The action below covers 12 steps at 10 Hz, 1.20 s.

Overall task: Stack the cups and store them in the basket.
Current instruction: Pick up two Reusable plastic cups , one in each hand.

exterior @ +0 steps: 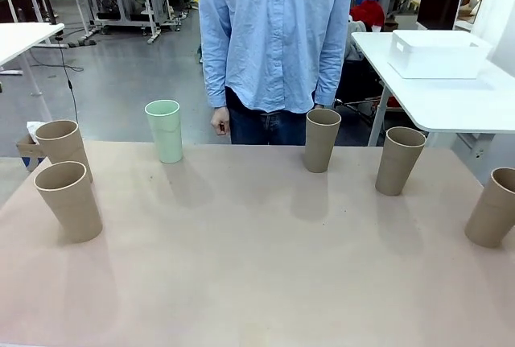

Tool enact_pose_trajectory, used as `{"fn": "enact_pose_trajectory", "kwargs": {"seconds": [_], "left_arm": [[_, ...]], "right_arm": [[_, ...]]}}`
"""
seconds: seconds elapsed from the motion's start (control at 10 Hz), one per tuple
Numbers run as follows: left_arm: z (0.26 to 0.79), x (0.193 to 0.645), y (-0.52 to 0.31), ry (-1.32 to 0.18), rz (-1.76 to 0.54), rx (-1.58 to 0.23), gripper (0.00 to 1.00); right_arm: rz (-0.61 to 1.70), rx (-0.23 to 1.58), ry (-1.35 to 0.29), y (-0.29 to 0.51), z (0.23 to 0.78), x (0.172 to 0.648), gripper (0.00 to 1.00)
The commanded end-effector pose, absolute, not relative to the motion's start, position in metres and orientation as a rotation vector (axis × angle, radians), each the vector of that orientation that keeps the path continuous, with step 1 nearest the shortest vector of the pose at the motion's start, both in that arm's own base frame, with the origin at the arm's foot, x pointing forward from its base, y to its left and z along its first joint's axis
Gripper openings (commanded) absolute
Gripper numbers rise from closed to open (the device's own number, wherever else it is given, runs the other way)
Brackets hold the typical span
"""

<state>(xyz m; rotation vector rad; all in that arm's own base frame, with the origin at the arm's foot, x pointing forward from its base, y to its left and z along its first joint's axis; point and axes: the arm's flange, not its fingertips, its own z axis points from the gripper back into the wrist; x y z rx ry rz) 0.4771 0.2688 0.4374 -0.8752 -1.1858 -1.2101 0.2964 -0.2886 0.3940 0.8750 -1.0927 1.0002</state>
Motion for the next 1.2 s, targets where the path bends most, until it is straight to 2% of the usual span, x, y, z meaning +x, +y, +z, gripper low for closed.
{"fn": "enact_pose_trajectory", "kwargs": {"seconds": [0.0, 0.3, 0.5, 0.6, 0.7, 1.1], "left_arm": [[0.426, 0.471, 0.282, -1.265, -1.234, -0.914, 1.0], [0.387, 0.484, 0.281, -1.233, -1.305, -0.966, 1.0], [0.367, 0.479, 0.28, -1.269, -1.304, -0.983, 1.0], [0.362, 0.484, 0.276, -1.29, -1.269, -0.959, 1.0], [0.366, 0.483, 0.275, -1.248, -1.269, -0.969, 1.0], [0.366, 0.483, 0.275, -1.248, -1.269, -0.969, 1.0]], "right_arm": [[1.017, 0.888, -1.193, -0.288, 0.381, 0.29, 1.0], [1.036, 0.948, -1.238, -0.267, 0.348, 0.291, 1.0], [1.025, 0.935, -1.263, -0.258, 0.335, 0.295, 1.0], [0.993, 0.932, -1.267, -0.255, 0.33, 0.301, 1.0], [1.024, 0.96, -1.208, -0.258, 0.338, 0.291, 1.0], [1.024, 0.96, -1.208, -0.258, 0.338, 0.291, 1.0]]}}
